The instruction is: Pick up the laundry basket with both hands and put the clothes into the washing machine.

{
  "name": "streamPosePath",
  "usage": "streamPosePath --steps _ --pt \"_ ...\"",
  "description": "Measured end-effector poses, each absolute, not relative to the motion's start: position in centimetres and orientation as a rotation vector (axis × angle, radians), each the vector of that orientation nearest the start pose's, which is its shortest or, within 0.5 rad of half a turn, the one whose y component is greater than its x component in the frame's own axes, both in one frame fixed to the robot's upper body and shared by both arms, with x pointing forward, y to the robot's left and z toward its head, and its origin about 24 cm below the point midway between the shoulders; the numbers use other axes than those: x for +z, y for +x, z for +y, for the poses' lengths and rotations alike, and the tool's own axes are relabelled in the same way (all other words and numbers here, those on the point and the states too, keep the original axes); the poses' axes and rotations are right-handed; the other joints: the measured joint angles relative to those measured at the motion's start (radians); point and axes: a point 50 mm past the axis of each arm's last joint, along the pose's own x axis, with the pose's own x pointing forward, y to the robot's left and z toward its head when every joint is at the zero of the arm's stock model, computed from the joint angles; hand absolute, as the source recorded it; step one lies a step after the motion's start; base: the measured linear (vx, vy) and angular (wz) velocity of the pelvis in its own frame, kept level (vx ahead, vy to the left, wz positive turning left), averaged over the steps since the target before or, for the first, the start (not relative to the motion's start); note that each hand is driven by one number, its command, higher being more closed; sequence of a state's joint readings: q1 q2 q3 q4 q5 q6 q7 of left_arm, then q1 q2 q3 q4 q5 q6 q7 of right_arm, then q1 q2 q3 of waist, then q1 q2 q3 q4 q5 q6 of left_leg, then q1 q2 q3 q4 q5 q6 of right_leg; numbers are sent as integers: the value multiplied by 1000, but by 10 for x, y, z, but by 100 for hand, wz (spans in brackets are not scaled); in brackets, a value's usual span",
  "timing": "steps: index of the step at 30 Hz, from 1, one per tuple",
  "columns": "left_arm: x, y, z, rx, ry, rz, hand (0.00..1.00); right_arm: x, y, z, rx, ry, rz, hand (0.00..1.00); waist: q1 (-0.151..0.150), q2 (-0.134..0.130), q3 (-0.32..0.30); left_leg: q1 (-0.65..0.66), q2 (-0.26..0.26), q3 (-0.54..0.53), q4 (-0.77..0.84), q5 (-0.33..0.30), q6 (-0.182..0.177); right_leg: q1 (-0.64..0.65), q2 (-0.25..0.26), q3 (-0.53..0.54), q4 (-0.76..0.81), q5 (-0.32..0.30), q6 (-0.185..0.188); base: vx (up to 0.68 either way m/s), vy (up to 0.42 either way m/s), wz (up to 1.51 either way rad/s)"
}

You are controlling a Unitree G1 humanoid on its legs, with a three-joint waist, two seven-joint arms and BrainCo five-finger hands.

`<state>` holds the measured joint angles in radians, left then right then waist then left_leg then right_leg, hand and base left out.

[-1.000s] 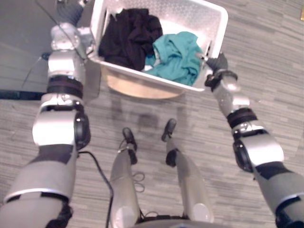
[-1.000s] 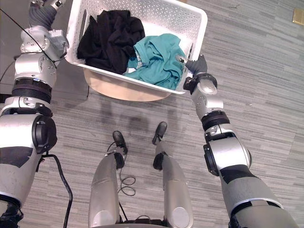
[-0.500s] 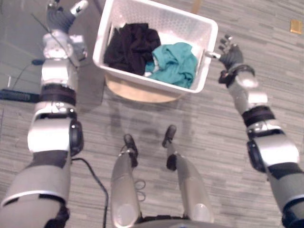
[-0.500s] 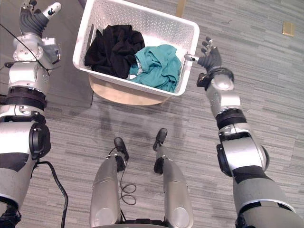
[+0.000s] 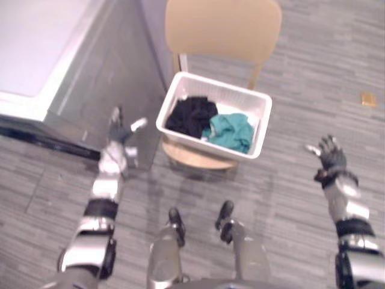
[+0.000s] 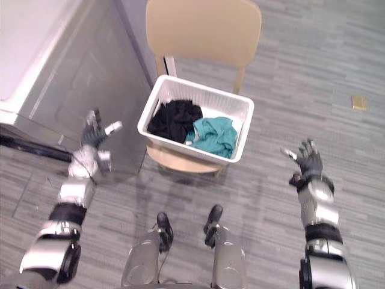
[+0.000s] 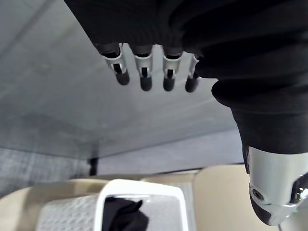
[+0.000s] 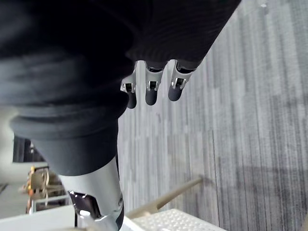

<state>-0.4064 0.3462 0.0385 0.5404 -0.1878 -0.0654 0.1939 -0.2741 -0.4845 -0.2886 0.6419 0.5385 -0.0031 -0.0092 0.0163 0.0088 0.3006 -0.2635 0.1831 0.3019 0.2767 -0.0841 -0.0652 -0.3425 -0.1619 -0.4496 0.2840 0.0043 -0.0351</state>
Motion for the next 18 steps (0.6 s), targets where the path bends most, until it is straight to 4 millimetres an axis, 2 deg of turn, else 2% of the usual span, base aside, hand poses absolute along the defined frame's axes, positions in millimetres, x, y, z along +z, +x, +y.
streamPosePath --steps 2,4,5,6,7,8,9,11,13,16,18 --pt "17 299 237 299 71 161 0 -1 241 -338 -536 261 244 0 -1 1 -45 49 -14 -3 -51 14 -8 28 -6 -4 1 -17 10 147 3 8" --pt "-38 262 229 346 -26 362 0 -37 204 -334 -613 320 344 0 -8 7 -88 117 -24 -9 -90 16 -9 83 -7 -6 -6 -32 20 142 7 7" --pt "-52 251 226 357 -42 421 0 -46 195 -332 -635 331 375 0 -10 10 -98 136 -27 -10 -99 16 -9 99 -7 -7 -10 -34 24 108 28 6" --pt "-76 228 221 375 -68 525 0 -64 177 -328 -675 360 442 0 -19 11 -118 165 -32 -12 -111 15 -9 127 -8 -9 -16 -38 30 57 41 6" --pt "-86 216 218 378 -77 572 0 -73 168 -325 -693 375 478 0 -23 11 -128 178 -35 -13 -118 15 -9 140 -9 -9 -21 -39 32 76 71 9" --pt "-110 187 212 379 -100 694 0 -94 146 -313 -739 426 564 0 -31 11 -151 213 -44 -19 -138 15 -9 169 -11 -10 -32 -45 41 52 78 7" --pt "-119 175 208 382 -113 745 0 -103 137 -307 -760 452 602 0 -31 12 -160 226 -47 -19 -143 15 -9 181 -13 -10 -35 -46 42 32 69 7" --pt "-147 130 199 418 -168 942 0 -136 99 -277 -814 550 767 0 -30 14 -190 274 -54 -21 -165 14 -8 230 -12 -11 -57 -46 50 19 63 5" --pt "-161 101 194 443 -208 1058 0 -152 78 -254 -827 605 875 0 -30 17 -199 308 -57 -25 -174 12 -7 271 -8 -13 -80 -40 60 -11 57 5" --pt "-168 73 198 529 -287 1143 0 -168 45 -225 -867 684 1018 0 -28 26 -210 372 -60 -30 -180 6 -8 356 2 -17 -128 -18 71 -41 44 4" --pt "-170 58 202 579 -316 1176 0 -172 28 -218 -859 689 1092 0 -31 22 -229 395 -63 -40 -200 -1 -16 392 9 -25 -161 -5 73 -120 28 12"
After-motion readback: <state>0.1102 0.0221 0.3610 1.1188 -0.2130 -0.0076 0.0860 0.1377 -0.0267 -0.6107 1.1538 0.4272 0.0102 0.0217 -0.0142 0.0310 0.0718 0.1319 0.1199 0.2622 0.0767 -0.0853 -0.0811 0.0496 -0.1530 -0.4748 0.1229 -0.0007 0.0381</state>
